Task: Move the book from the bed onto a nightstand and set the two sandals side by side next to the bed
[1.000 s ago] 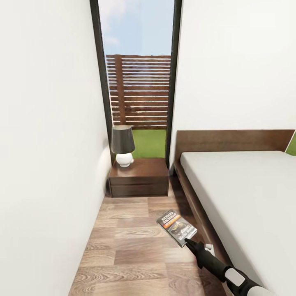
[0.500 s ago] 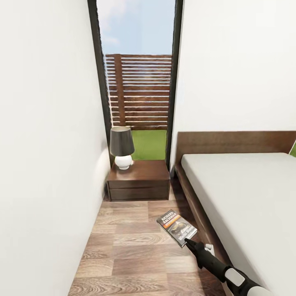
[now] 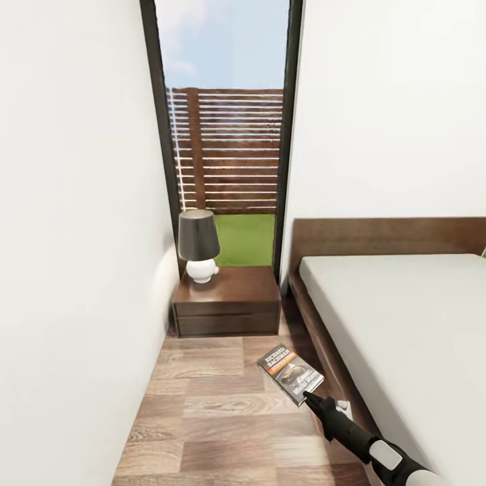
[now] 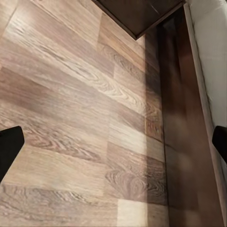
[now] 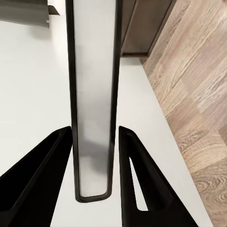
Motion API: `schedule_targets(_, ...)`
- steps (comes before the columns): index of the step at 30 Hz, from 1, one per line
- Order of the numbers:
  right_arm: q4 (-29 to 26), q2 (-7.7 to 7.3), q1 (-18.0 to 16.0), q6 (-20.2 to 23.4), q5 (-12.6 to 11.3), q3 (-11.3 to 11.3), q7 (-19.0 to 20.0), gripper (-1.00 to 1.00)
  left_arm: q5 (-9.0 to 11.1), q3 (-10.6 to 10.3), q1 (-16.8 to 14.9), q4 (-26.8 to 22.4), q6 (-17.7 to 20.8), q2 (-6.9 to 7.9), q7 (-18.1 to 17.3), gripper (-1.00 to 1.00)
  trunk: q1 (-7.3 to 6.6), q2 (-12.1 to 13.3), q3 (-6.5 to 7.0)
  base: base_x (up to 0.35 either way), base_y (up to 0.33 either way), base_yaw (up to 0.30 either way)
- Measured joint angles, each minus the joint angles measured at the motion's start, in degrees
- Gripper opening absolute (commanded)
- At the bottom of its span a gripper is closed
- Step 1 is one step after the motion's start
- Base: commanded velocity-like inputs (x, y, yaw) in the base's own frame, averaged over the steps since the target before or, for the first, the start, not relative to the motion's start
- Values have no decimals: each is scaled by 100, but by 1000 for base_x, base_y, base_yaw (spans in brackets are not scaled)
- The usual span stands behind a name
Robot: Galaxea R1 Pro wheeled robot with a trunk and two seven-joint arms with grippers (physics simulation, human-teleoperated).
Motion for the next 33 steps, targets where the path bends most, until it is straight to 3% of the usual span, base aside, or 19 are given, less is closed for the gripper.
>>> schedule_targets(33, 0, -4, 0, -3, -9, -2, -2, -100, 0, -5, -1, 0, 0, -14, 19, 100, 0, 0, 0, 185, -33, 30)
